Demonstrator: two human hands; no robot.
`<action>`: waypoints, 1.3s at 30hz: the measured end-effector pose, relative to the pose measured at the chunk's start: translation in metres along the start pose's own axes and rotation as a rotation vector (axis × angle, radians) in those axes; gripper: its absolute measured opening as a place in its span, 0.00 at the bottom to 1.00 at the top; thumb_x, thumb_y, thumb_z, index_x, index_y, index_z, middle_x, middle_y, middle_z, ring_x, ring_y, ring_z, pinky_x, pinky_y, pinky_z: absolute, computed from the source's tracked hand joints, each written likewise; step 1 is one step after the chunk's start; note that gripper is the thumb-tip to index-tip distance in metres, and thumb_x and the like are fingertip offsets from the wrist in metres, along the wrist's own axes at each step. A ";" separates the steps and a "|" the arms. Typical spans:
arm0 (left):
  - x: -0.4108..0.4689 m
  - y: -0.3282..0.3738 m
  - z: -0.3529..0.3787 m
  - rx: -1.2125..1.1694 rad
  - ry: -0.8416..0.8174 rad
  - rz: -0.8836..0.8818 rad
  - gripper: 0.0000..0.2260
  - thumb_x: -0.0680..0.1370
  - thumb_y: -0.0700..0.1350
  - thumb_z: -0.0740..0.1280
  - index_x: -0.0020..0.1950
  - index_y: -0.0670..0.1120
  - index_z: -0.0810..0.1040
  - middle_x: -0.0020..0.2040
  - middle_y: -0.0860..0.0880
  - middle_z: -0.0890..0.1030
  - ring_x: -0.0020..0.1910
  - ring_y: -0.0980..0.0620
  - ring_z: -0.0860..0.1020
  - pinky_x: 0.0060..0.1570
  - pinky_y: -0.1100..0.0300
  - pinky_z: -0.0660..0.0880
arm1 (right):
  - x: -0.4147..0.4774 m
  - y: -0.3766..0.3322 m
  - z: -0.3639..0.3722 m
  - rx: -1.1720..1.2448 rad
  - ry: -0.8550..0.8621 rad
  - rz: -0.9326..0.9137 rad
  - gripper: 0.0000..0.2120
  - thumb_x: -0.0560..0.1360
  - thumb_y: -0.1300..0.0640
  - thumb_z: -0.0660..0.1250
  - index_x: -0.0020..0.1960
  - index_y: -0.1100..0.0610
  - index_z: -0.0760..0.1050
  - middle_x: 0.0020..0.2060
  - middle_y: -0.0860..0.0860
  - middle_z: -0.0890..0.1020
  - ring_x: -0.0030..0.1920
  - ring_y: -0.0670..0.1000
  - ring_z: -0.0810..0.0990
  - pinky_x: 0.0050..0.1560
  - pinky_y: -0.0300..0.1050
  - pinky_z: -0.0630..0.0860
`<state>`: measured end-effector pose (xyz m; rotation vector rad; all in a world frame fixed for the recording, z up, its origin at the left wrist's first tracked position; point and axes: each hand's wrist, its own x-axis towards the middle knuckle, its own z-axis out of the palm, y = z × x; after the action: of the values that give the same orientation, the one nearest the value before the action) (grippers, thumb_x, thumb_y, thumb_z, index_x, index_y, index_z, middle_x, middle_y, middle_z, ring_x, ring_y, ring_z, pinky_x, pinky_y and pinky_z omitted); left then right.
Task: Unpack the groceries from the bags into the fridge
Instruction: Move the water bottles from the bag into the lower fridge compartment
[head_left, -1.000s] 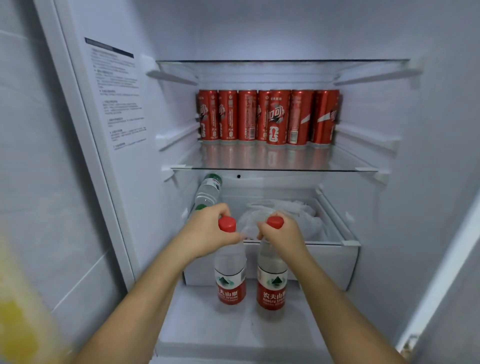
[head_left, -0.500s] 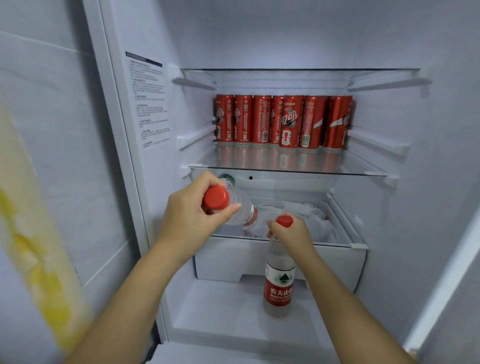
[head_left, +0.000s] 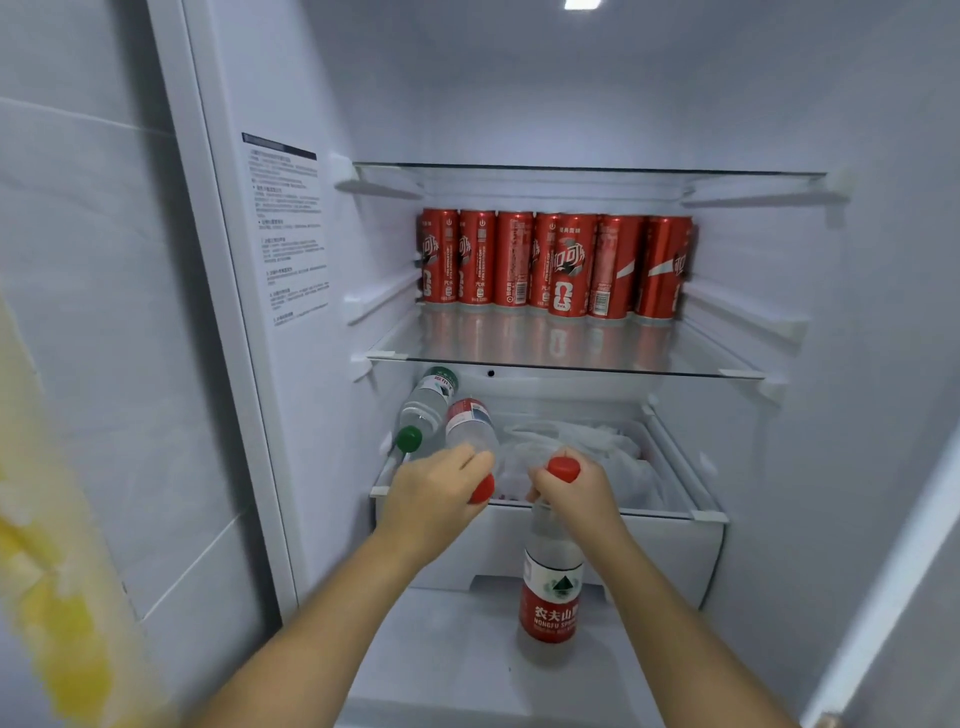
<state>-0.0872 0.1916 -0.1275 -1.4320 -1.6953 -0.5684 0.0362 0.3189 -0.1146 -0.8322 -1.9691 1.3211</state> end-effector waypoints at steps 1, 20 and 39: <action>0.002 -0.001 0.006 0.035 -0.052 0.012 0.15 0.63 0.46 0.79 0.42 0.48 0.76 0.33 0.50 0.76 0.27 0.50 0.74 0.24 0.63 0.64 | 0.000 0.000 0.000 -0.002 0.001 -0.001 0.08 0.72 0.63 0.68 0.36 0.54 0.72 0.37 0.58 0.83 0.36 0.51 0.79 0.36 0.38 0.73; 0.039 -0.043 0.046 0.259 -0.519 -0.241 0.15 0.78 0.46 0.63 0.65 0.51 0.71 0.55 0.44 0.78 0.44 0.41 0.81 0.38 0.57 0.72 | 0.000 -0.002 -0.001 0.033 -0.010 0.024 0.09 0.74 0.61 0.68 0.38 0.53 0.72 0.32 0.51 0.80 0.28 0.40 0.76 0.27 0.25 0.68; 0.065 -0.065 0.082 0.066 -0.722 -0.443 0.23 0.81 0.58 0.50 0.77 0.60 0.55 0.79 0.51 0.54 0.77 0.47 0.52 0.67 0.27 0.48 | -0.004 -0.008 -0.008 0.046 0.101 0.032 0.04 0.67 0.63 0.68 0.34 0.62 0.75 0.33 0.59 0.81 0.41 0.59 0.82 0.47 0.53 0.81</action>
<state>-0.1740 0.2770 -0.1094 -1.2934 -2.6107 -0.2163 0.0433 0.3179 -0.1056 -0.8950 -1.8477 1.3112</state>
